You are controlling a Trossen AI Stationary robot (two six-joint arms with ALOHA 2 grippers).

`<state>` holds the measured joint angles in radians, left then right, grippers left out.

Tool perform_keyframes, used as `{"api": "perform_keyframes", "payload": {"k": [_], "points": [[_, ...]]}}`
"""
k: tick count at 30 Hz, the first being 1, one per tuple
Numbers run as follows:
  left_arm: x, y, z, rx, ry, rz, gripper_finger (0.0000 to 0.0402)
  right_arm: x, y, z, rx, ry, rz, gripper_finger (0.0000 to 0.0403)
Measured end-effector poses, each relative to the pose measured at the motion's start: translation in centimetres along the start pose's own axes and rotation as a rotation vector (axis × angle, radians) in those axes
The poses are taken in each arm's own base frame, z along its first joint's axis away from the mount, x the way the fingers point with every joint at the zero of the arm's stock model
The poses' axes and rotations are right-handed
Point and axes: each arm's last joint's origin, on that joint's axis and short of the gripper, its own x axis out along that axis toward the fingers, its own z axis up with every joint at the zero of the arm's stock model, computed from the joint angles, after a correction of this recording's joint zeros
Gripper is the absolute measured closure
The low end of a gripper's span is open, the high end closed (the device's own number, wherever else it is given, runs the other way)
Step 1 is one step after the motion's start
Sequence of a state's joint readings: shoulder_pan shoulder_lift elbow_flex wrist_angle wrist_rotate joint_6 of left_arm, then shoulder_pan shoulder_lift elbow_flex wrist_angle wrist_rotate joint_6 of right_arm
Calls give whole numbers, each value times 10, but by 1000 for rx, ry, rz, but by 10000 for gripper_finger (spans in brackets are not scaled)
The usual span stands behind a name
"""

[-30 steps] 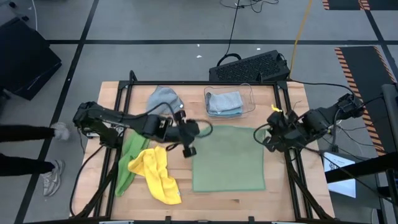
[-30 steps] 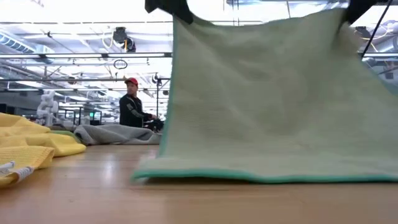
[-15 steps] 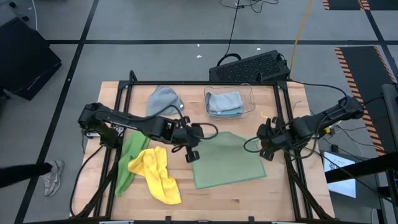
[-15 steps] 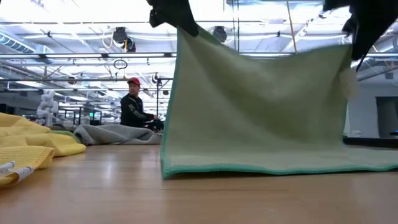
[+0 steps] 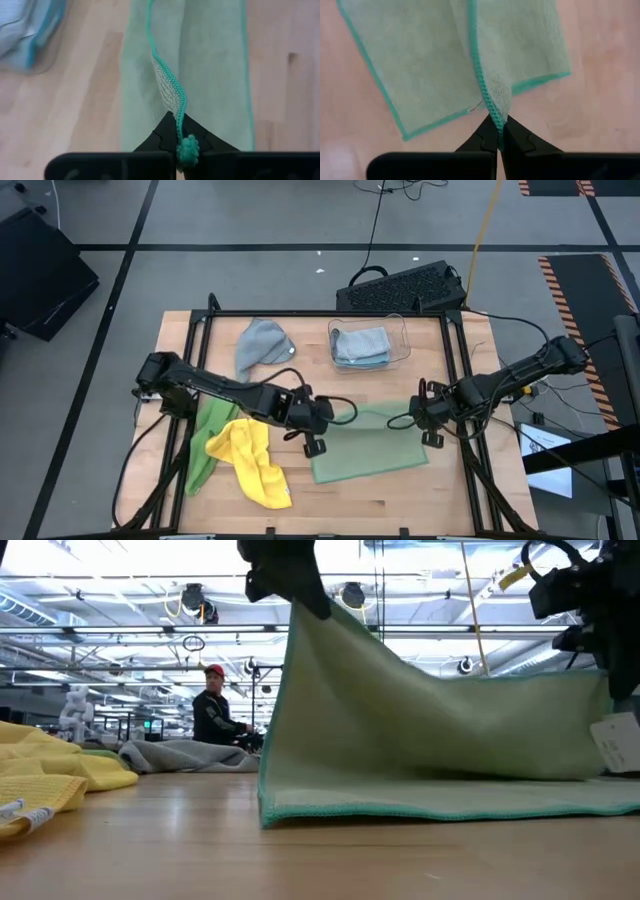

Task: Fold microfiber towels
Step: Fold the light green towel

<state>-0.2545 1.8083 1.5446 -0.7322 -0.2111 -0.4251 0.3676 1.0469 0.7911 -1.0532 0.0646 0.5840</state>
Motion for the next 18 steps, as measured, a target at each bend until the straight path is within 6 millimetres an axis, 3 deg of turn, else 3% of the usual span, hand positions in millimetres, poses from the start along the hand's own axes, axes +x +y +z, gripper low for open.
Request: {"api": "perform_keyframes", "payload": {"k": [10,18], "points": [[24,-18,-10,2,51,-35,390,21,8,-1,-69,5,229,403],[44,-22,-16,21,91,-31,384,36,0,-9,20,57,196,403]]}}
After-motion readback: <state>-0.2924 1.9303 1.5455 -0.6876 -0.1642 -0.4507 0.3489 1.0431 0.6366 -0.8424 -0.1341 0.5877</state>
